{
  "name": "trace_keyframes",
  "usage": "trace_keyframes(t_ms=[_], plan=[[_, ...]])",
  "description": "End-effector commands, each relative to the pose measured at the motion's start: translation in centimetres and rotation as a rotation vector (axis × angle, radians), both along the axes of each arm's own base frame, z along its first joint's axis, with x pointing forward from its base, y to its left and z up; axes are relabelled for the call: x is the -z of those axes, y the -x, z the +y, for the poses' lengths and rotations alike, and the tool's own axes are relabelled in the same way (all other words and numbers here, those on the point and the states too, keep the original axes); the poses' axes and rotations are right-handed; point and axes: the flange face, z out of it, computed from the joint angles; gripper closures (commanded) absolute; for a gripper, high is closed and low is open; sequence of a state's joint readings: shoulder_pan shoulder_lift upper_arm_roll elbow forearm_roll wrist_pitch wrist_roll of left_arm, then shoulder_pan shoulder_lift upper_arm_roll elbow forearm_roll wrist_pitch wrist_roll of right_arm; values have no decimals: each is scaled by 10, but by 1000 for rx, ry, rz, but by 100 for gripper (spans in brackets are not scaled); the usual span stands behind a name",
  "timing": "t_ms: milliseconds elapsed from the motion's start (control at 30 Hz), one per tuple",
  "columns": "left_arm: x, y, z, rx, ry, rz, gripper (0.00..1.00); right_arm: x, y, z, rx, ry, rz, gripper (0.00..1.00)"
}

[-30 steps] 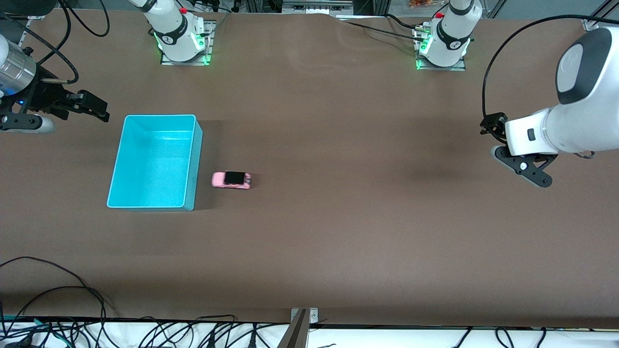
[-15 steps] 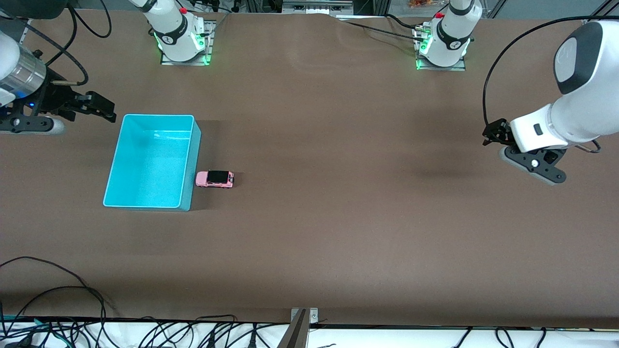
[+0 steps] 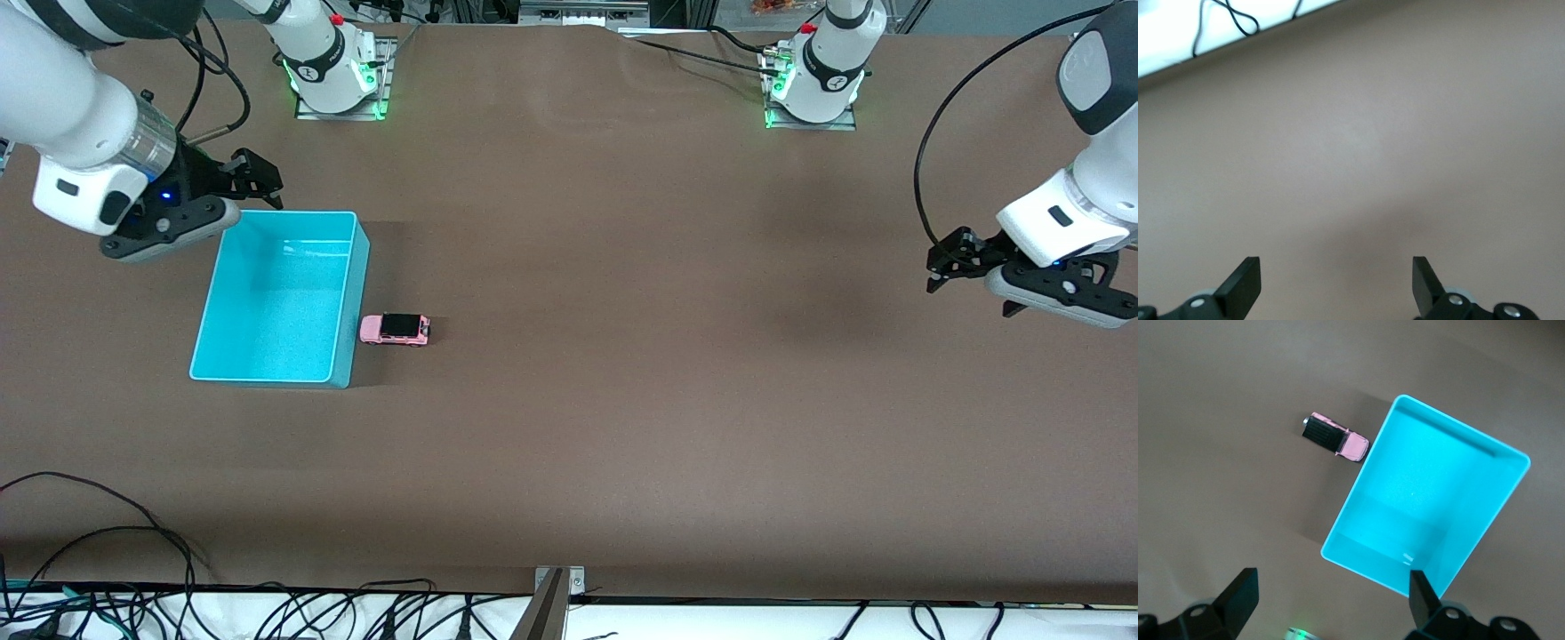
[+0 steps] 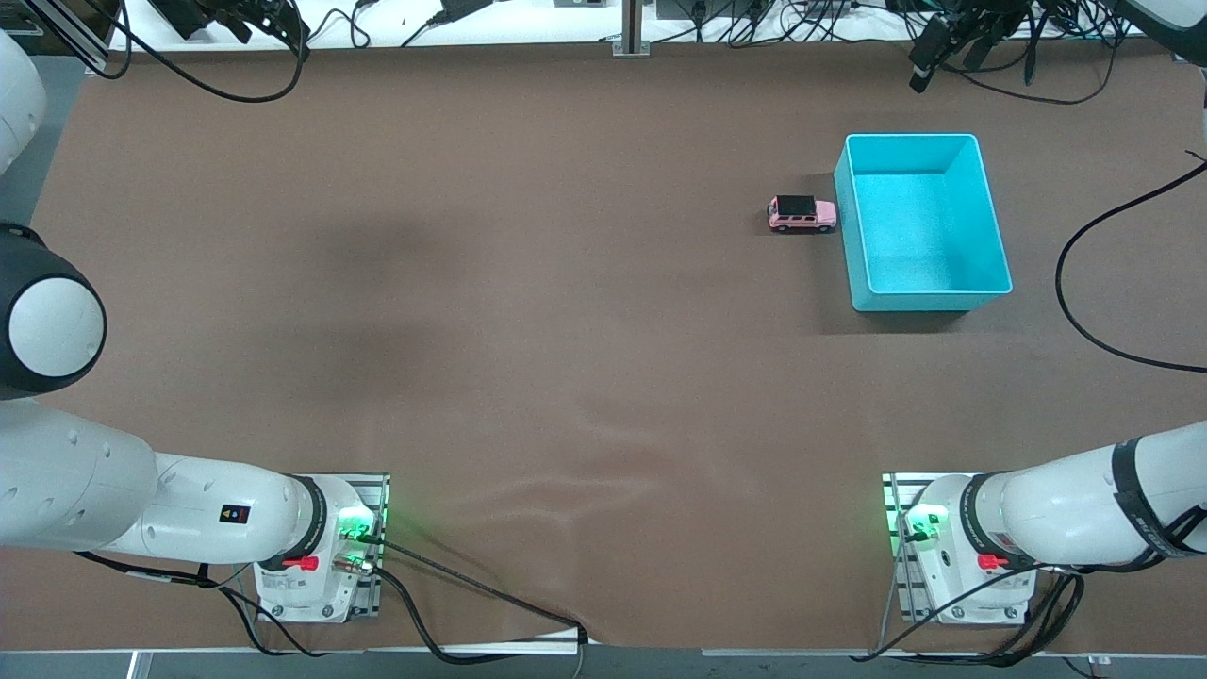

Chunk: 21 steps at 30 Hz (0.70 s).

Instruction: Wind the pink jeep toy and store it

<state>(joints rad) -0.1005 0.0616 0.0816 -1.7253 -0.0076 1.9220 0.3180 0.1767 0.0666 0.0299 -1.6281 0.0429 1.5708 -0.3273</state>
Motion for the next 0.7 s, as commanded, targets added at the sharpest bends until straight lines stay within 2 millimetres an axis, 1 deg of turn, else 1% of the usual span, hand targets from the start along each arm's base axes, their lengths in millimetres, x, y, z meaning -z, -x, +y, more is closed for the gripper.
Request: trace_keyframes(t_ms=[0,33,67,100,167,267,400,467,533,600,667], plan=[[-7,26,1,-4,-3,-44,0,23,-10,-1,-249,-53,49,0],[-1,27,2,-3,0,-44,0,29,-12,0,-292,-59,60,0],[16,31,3,-6,-1,-14,0,38,-14,2,-346,-68,77,0],[52,41,9,-17,-2,38,0,58,-19,11,-492,-91,100,0],[55,41,12,-26,1,37,0,67,-23,12,-554,-104,108,0],[43,42,16,-30,0,11,0,85,-28,15,-639,-125,125,0],[12,49,17,-36,-2,-48,0,124,-40,20,-773,-162,146,0],[6,48,17,-33,-6,-58,0,137,-42,29,-825,-174,145,0],[6,49,17,-40,-5,-56,0,149,-42,39,-856,-183,148,0],[5,48,17,-50,-3,-58,0,166,-41,47,-889,-191,144,0],[-4,52,20,-74,1,-73,0,180,-39,50,-911,-194,135,0]])
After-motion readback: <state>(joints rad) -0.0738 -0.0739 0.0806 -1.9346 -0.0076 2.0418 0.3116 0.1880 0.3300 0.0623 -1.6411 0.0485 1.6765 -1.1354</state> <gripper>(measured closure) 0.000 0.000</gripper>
